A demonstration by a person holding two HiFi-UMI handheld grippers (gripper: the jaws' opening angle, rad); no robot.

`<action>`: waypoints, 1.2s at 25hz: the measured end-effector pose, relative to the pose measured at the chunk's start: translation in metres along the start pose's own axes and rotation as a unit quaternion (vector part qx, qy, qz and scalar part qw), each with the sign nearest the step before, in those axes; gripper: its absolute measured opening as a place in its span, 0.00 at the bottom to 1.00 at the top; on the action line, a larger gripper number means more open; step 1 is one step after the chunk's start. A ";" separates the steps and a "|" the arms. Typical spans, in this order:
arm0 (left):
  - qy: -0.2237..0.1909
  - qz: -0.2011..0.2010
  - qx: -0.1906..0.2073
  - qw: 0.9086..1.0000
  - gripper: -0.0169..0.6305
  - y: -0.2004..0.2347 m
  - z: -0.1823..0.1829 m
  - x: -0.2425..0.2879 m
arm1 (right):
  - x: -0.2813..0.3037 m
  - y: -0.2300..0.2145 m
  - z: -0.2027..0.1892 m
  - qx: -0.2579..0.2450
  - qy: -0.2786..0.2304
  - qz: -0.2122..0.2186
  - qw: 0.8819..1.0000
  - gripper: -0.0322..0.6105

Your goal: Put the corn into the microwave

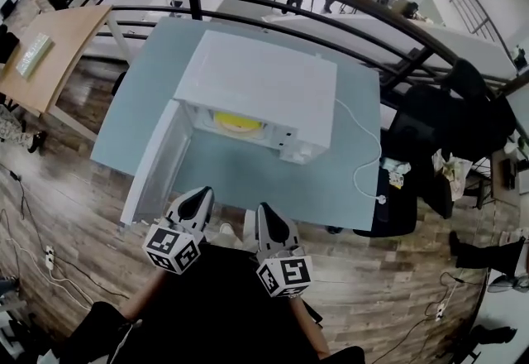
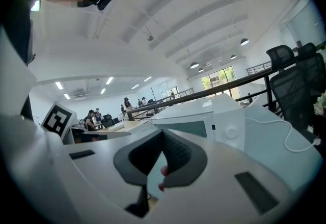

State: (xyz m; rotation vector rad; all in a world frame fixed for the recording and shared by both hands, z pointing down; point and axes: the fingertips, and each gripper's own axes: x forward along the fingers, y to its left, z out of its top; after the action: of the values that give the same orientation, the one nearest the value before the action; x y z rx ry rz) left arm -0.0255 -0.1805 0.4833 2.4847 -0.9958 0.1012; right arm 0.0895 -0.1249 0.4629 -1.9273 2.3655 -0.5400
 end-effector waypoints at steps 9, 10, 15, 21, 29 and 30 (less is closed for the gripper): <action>-0.041 -0.010 0.041 0.998 0.03 -0.015 0.022 -0.015 | -0.022 0.002 0.031 -0.005 -0.032 -0.024 0.999 0.06; -0.046 -0.011 0.044 0.998 0.03 -0.017 0.023 -0.017 | -0.024 0.002 0.031 -0.006 -0.033 -0.025 0.999 0.06; -0.053 -0.017 0.046 0.997 0.03 -0.025 0.022 -0.023 | -0.029 0.004 0.031 -0.015 -0.035 -0.024 0.999 0.06; -0.050 -0.022 0.043 0.998 0.03 -0.026 0.022 -0.020 | -0.027 0.009 0.030 -0.025 -0.033 -0.020 0.999 0.06; -0.044 -0.024 0.034 0.998 0.03 -0.026 0.017 -0.021 | -0.028 0.012 0.026 -0.027 -0.025 -0.019 0.999 0.06; -0.043 -0.024 0.035 0.998 0.03 -0.025 0.017 -0.021 | -0.028 0.012 0.027 -0.027 -0.025 -0.019 0.999 0.06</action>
State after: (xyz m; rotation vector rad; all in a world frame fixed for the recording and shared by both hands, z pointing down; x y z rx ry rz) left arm -0.0254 -0.1590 0.4531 2.5938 -0.9822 0.0129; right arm 0.0909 -0.1023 0.4290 -1.9878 2.3407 -0.4309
